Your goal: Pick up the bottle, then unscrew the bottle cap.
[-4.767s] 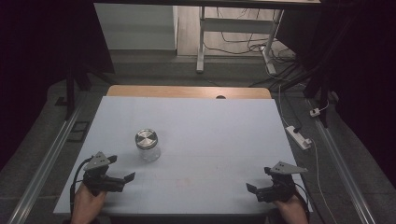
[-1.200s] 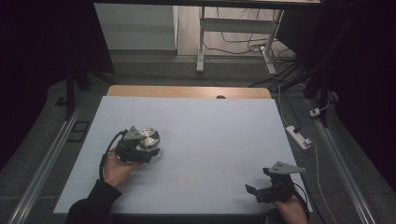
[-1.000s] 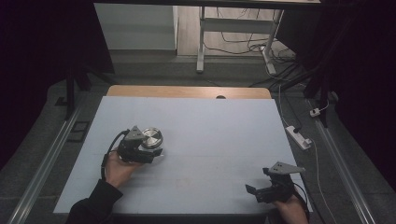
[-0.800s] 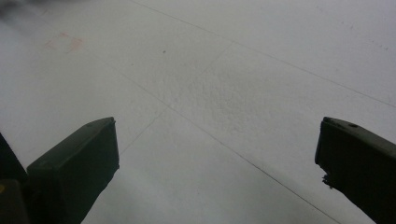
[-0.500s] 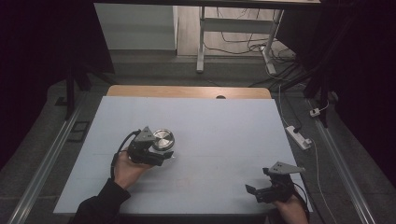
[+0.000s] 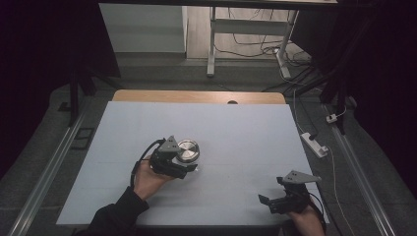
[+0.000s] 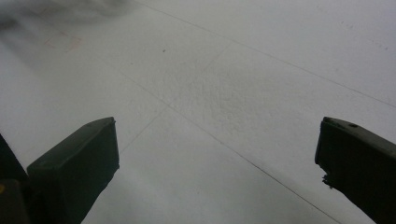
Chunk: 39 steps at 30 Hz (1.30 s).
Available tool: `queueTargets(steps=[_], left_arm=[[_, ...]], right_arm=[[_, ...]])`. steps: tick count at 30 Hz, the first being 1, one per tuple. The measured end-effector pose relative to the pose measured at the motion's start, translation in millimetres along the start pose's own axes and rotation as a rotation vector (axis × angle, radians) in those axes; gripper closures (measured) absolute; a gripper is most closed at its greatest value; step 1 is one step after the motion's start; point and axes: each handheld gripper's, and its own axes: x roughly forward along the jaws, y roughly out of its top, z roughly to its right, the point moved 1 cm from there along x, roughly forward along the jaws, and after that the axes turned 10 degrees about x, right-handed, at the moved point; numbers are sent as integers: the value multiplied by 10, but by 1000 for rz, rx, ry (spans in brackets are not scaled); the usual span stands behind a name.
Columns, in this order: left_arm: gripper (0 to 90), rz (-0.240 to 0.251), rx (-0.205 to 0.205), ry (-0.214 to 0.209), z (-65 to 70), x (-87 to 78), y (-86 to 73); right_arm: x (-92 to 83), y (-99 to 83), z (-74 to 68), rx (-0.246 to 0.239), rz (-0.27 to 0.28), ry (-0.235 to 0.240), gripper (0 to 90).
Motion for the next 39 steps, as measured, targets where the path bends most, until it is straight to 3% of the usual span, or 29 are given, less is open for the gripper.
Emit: queueTargets(steps=[7,15,39], left_arm=[[161,-7,43,-32,94,114,118],[161,-8,82,-53,194,124,209],[161,-16,76,-50,179,106,173]], right_arm=[[-2,-1,0,0,0,1,0],[-2,-1,0,-1,1,2,0],[-17,-2,-22,-18,13,-4,0]])
